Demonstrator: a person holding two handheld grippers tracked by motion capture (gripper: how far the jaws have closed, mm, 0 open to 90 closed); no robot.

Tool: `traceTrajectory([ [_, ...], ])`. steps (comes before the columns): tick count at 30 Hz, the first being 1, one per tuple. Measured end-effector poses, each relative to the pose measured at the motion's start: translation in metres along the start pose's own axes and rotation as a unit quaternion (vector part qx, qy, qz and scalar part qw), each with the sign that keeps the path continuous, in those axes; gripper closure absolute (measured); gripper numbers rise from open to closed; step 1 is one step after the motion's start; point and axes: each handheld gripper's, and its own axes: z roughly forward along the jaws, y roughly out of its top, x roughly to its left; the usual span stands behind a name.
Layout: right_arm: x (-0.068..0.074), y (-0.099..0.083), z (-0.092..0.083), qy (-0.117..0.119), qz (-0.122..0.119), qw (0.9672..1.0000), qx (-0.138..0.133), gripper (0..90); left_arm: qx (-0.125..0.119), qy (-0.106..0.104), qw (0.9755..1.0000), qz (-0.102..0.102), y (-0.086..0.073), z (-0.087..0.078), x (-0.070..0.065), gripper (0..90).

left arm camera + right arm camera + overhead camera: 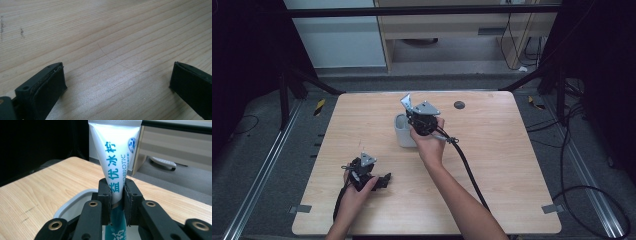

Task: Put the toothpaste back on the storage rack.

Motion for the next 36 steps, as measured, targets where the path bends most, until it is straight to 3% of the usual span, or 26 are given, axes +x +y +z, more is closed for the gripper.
traceTrajectory([
  [14, -0.0013, -0.0034, 0.0032, 0.005, -0.004, 0.9993, 0.036, 77.9, 0.001, 0.0, 1.0, 0.001, 0.0, -0.0001, 0.0001, 0.0],
  [36, -0.0006, -0.0006, 0.0092, 0.015, -0.008, 0.9987, 0.047, 77.0, 0.0, 0.0, 1.0, 0.0, 0.0, 0.0, 0.0, 0.0],
])
